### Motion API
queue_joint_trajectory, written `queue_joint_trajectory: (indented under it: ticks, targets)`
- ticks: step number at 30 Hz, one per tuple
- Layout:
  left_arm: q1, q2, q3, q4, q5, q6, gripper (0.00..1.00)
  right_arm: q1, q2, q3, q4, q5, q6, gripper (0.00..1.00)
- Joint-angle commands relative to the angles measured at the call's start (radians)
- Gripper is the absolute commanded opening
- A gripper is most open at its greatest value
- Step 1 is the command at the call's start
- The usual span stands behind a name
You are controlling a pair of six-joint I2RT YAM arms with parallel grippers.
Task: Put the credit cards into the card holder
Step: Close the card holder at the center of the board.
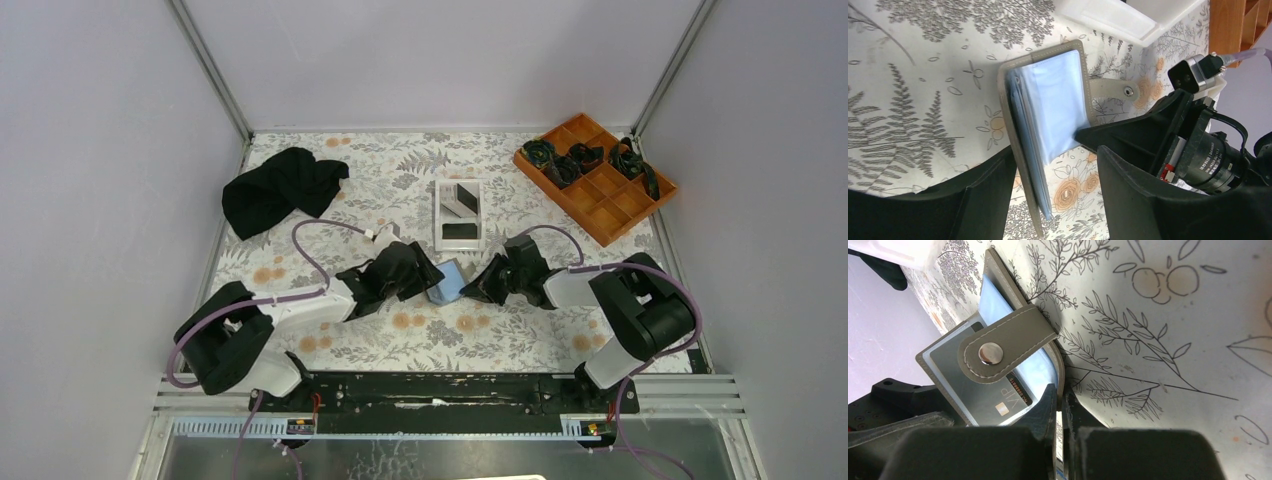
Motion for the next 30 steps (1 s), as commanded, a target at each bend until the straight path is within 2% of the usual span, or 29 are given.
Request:
queue_joint_trajectory:
  ticks: [1, 18, 30]
  targets:
    - [-0.033, 0.041, 0.062, -0.016, -0.040, 0.004, 0.66, -0.002, -0.026, -0.033, -0.052, 0.040, -0.022, 0.00]
    - [-0.081, 0.178, 0.171, 0.023, -0.044, 0.000, 0.66, -0.002, -0.062, -0.057, -0.065, 0.039, -0.028, 0.00]
    - [-0.106, 0.209, 0.198, 0.029, -0.052, -0.006, 0.66, 0.018, -0.143, -0.079, -0.094, 0.081, -0.003, 0.04]
